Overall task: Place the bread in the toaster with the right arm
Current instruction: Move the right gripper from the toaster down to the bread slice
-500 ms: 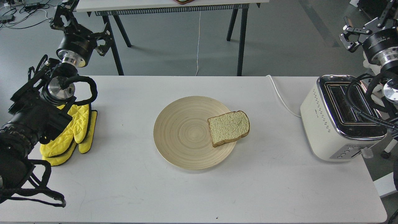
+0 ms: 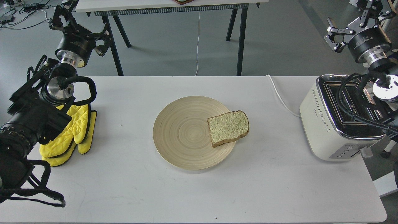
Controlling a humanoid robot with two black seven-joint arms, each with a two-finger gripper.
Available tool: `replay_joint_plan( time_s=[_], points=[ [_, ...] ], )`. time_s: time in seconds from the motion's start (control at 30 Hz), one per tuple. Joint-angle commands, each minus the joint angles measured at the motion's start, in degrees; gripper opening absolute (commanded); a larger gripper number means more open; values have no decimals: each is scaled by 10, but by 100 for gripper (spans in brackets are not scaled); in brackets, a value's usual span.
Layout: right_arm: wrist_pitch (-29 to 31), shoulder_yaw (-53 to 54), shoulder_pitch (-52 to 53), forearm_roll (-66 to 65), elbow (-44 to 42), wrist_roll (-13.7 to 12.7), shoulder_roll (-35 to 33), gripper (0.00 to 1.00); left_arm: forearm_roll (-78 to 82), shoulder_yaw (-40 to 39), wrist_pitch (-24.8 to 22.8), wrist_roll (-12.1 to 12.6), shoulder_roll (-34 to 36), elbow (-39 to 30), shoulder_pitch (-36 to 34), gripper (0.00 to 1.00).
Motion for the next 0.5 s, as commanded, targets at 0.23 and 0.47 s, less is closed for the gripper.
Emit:
replay_joint_plan(
  time_s=[0.23, 0.47],
  points=[
    [-238, -238, -20, -313, 249, 1, -59, 98, 0, 0, 0, 0, -2, -1, 0, 100],
    [-252, -296, -67, -407, 244, 7, -14, 95, 0, 0, 0, 0, -2, 0, 0, 100]
  ],
)
